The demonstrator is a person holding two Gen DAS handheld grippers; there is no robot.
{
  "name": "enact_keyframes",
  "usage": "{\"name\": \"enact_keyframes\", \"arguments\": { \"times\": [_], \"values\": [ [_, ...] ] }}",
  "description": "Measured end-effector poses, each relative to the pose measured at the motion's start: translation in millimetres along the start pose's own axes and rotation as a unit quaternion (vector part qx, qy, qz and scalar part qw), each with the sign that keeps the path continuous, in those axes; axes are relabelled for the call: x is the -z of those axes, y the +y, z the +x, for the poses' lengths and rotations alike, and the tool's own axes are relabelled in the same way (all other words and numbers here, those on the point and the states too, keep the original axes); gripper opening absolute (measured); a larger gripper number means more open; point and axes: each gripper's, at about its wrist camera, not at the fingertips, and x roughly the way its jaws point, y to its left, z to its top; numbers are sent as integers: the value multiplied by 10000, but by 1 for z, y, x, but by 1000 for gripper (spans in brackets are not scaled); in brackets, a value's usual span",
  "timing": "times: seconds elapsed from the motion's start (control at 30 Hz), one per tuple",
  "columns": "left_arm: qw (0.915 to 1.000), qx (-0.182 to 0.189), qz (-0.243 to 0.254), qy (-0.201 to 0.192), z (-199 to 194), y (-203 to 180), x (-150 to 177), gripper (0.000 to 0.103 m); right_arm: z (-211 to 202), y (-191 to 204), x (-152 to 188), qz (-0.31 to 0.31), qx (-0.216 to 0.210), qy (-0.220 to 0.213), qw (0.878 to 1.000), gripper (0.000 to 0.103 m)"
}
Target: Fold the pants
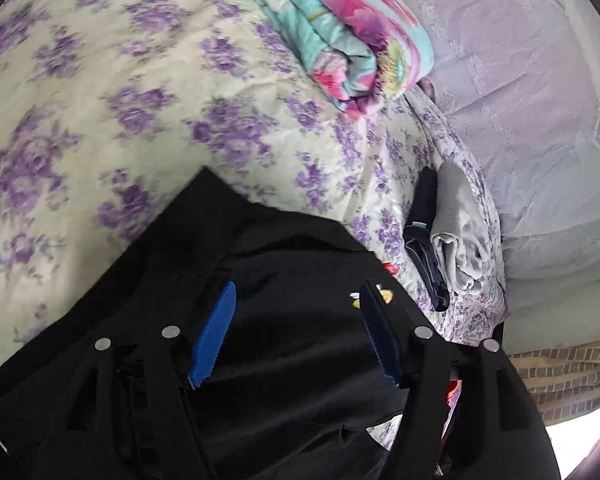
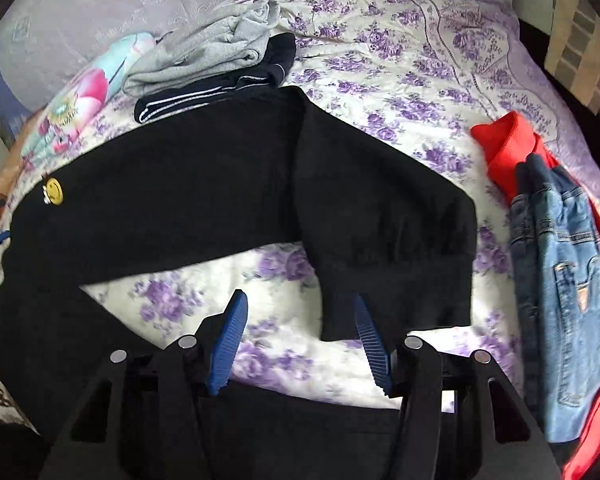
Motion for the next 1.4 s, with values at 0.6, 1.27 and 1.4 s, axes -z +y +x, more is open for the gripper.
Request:
{"name": "enact_keyframes", "arguments": {
  "times": [0.6,1.27,1.4],
  "values": [
    [9981,-264,-538,-134,-26,55,23,67,-44,-61,-38,400,-369,-260,9982,8],
    [9947,-944,390,-103,27,-6,-41,71,-67,-108,-139,224,-649,-368,9970,48],
    [9954,-926,206,-164,35,-7,-41,75,-29,-29,-105,-661,-820,-171,9943,55]
  ]
}}
